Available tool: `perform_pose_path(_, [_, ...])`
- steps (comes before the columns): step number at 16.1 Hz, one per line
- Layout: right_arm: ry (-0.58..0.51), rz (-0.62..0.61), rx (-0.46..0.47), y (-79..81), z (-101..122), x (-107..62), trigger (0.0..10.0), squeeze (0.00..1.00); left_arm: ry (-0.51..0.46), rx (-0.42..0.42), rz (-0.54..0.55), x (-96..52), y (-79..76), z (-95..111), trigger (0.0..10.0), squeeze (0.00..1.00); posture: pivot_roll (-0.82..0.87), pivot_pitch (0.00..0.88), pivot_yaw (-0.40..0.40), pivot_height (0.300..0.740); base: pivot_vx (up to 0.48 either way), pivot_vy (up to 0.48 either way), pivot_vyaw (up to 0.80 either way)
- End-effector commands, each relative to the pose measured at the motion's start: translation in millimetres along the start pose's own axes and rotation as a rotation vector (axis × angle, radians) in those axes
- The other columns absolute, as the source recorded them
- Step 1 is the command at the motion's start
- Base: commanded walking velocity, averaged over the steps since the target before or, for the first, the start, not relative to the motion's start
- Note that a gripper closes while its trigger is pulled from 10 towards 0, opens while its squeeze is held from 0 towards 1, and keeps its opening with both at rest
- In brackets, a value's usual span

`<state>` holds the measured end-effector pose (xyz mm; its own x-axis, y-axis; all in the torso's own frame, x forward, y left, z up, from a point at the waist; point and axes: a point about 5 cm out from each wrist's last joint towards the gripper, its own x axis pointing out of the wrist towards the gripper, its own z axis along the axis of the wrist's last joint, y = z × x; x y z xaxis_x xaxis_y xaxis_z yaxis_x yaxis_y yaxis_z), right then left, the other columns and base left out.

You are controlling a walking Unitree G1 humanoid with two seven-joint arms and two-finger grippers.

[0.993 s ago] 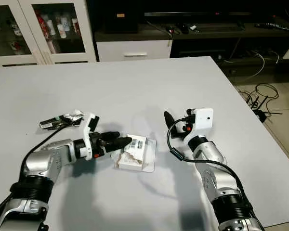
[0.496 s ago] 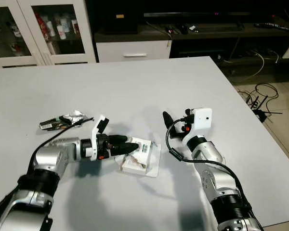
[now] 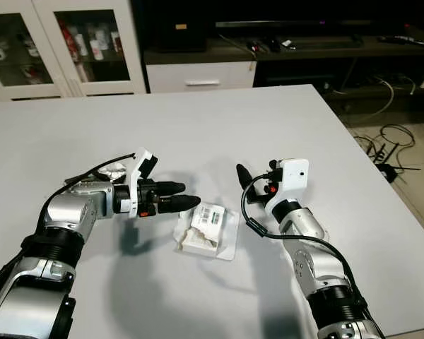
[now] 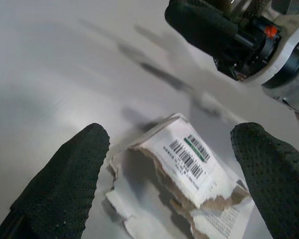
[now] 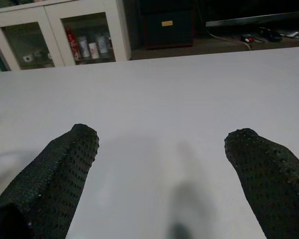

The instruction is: Picking trash to rubbish bin

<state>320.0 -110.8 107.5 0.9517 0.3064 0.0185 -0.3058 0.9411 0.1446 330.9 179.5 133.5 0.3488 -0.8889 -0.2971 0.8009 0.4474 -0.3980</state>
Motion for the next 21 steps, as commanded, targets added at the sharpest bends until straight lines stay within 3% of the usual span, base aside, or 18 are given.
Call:
perform_pose_path(1, [-0.003,0.011,-0.004,0.9,0.3,-0.2,10.0,0.00,0.013,0.020,-0.013,-0.4,0.2,4.4,10.0,0.00,-0.02,0.000,0.020,0.740,0.000,0.000,0.00])
perform_pose_path(6, [-0.001,0.009,0.000,0.2,-0.5,-0.9,10.0,0.00,0.055,0.011,-0.107,15.7,-10.3,-5.9,10.0,0.00,-0.02,0.009,0.022,0.740,0.000,0.000,0.00])
perform_pose_path(10, [0.001,0.006,-0.001,-0.7,0.3,-1.1,10.0,0.00,0.048,-0.028,-0.173,38.9,-23.8,-20.5,10.0,0.00,-0.03,0.029,0.016,0.740,0.000,0.000,0.00])
perform_pose_path(18, [0.025,0.040,0.000,-0.3,-4.5,-4.5,10.0,0.00,0.062,-0.005,-0.175,29.3,-29.3,-19.0,10.0,0.00,-0.02,0.045,0.018,0.740,0.000,0.000,0.00])
perform_pose_path(21, [0.072,0.078,-0.035,-9.7,-11.4,-14.1,10.0,0.00,0.061,-0.006,-0.174,24.2,-30.4,-19.0,10.0,0.00,-0.02,0.049,0.019,0.740,0.000,0.000,0.00])
